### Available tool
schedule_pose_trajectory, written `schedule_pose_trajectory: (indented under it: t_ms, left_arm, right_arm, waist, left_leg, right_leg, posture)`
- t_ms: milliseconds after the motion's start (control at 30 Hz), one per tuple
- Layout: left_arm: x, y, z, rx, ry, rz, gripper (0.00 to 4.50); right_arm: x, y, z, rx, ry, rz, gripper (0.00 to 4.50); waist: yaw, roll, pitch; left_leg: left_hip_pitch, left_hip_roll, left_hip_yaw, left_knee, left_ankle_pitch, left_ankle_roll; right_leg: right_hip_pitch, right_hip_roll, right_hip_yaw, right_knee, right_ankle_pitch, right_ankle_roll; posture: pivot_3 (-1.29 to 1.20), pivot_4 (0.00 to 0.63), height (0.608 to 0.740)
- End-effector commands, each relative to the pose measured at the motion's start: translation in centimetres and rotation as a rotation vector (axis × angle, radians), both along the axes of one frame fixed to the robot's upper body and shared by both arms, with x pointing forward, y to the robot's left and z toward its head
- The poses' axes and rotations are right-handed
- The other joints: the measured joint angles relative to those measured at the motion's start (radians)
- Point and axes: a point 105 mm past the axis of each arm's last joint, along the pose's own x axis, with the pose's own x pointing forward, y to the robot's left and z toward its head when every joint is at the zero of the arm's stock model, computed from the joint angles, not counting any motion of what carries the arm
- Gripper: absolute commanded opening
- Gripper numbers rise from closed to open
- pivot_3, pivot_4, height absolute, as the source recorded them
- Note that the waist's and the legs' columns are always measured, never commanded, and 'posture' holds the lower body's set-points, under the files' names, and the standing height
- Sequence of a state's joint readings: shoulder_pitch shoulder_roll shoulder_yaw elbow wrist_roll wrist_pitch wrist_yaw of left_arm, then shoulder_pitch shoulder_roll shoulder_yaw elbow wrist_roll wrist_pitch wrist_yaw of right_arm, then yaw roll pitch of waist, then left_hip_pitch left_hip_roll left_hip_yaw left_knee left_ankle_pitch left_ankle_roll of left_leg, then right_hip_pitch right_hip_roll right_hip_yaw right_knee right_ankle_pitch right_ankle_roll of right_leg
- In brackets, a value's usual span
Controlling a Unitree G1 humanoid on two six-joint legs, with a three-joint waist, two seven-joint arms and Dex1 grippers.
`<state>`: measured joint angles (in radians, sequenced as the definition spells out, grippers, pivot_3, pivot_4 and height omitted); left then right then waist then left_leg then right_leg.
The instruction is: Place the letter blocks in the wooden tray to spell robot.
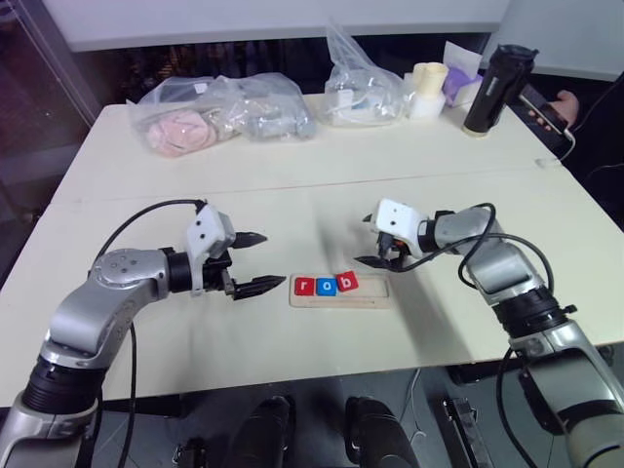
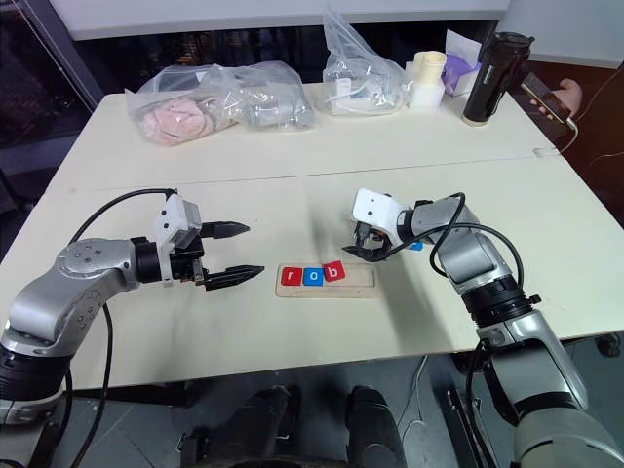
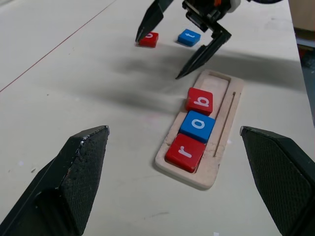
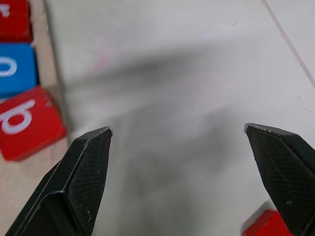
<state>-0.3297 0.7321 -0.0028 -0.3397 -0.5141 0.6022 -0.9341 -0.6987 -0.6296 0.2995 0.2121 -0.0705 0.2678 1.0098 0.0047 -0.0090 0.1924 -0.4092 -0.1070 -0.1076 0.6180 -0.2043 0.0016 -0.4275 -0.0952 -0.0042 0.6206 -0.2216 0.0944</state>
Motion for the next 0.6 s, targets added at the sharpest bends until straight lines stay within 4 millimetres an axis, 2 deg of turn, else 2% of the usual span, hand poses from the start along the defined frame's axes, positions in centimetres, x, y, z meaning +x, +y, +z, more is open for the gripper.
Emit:
schedule_pose_trajectory:
  t_ms: [33,600]
  left_arm:
    - [-0.2,-0.4,1.3,-0.012,-0.052,-0.025,4.50]
    - [0.0,-0.6,1.4,-0.017,-0.052,-0.030,4.50]
  right_arm:
    - [-0.5,0.9,0.5,0.028,-0.018,0.034,4.41]
    - [-2.6,1.9,0.0,0.031,0.032,0.082,4.41]
  waist:
    - [-0.001,0.000,0.000]
    - [-0.018,0.000,0.000]
  left_leg:
    - [0.000,0.000,0.000,0.000,0.000,0.000]
    - [0.000,0.000,0.000,0.000,0.000,0.000]
  right_leg:
    - [0.000,0.000,0.000,0.000,0.000,0.000]
    - [-0.001,0.000,0.000,0.002,0.000,0.000]
  posture:
    - [0.00,0.150,0.740]
    - [0.00,0.150,0.740]
